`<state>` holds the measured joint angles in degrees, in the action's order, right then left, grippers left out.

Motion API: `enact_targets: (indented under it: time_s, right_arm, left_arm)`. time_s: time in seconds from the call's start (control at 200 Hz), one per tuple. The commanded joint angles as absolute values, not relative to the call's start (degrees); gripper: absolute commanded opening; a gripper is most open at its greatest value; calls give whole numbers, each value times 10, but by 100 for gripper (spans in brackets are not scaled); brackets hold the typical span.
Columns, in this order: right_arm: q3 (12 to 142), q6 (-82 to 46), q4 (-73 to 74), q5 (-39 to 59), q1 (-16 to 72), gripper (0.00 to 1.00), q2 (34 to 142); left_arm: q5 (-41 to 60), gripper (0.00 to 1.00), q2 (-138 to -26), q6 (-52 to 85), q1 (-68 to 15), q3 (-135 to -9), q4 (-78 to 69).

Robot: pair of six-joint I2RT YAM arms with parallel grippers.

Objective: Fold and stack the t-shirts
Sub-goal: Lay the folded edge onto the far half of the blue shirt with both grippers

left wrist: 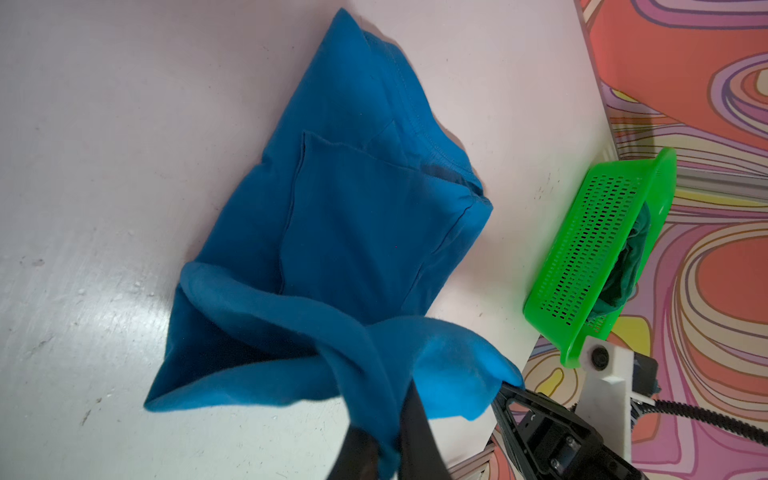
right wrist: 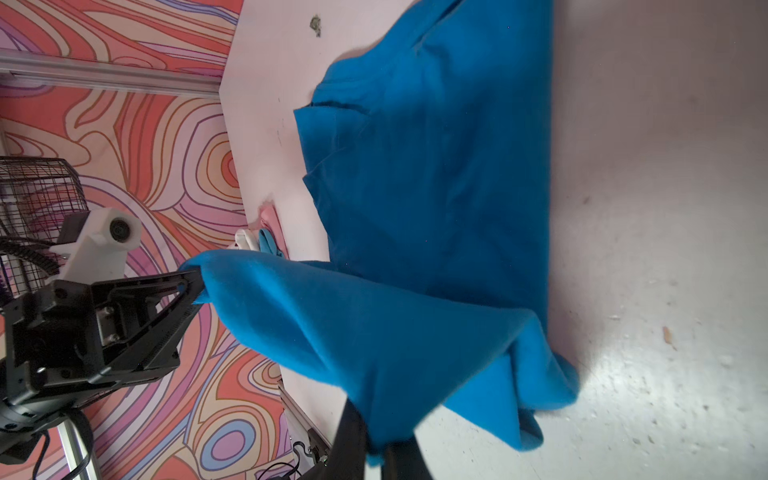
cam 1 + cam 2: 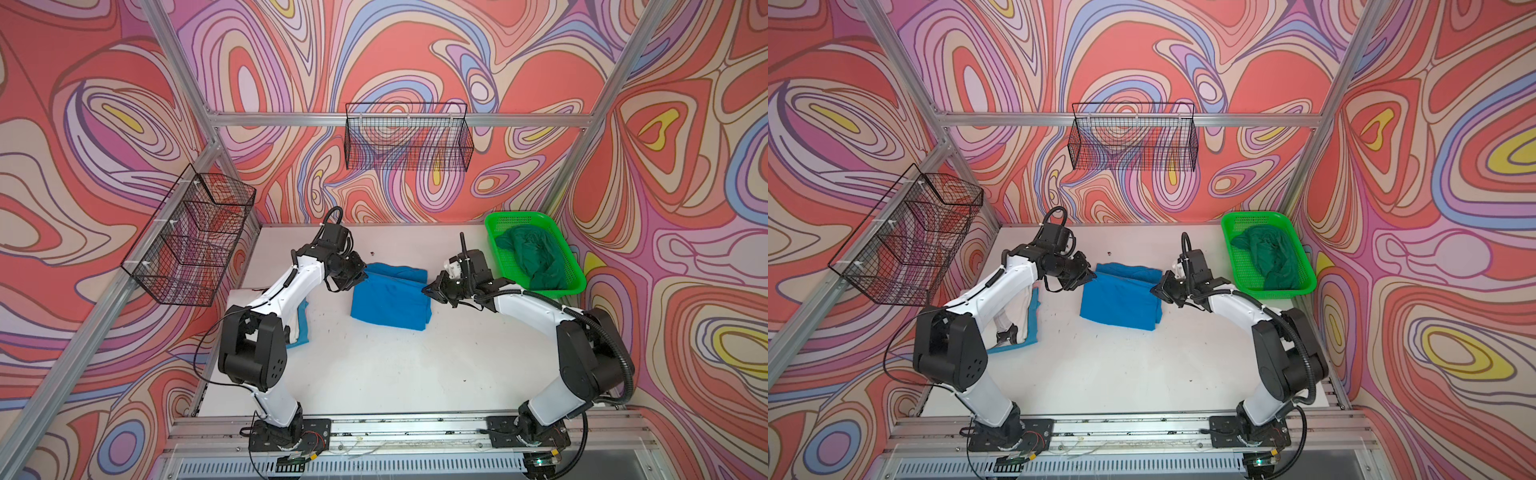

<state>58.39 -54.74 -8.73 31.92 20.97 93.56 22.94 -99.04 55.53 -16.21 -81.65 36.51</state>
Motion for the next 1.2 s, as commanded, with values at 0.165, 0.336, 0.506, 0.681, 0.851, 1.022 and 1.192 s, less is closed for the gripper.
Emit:
enact_targets:
  time_s: [0.165,0.336,0.506,0.681,0.851,1.022,1.192]
  right_arm:
    - [621,-554,-62,336,193,0,979]
    - [638,-555,-54,344,184,0,1004]
    - [652,-557,-45,351,174,0,1033]
    - [659,-572,-21,362,163,0,1059]
    - [669,-581,-4,367,158,0,1076]
    - [684,-588,9,368,155,0,1099]
    - [696,-590,20,367,146,0,1122]
  left_arm:
    - [222,0,-1039,539,-146,-874,395]
    - [222,0,-1075,533,-142,-916,407]
    - [222,0,-1109,527,-140,-952,417]
    - [225,0,-1146,525,-133,-990,423]
    - [233,0,-1180,523,-132,-1037,430]
    - [232,0,-1213,520,-131,-1078,432]
    - [229,0,-1256,513,-130,-1131,442]
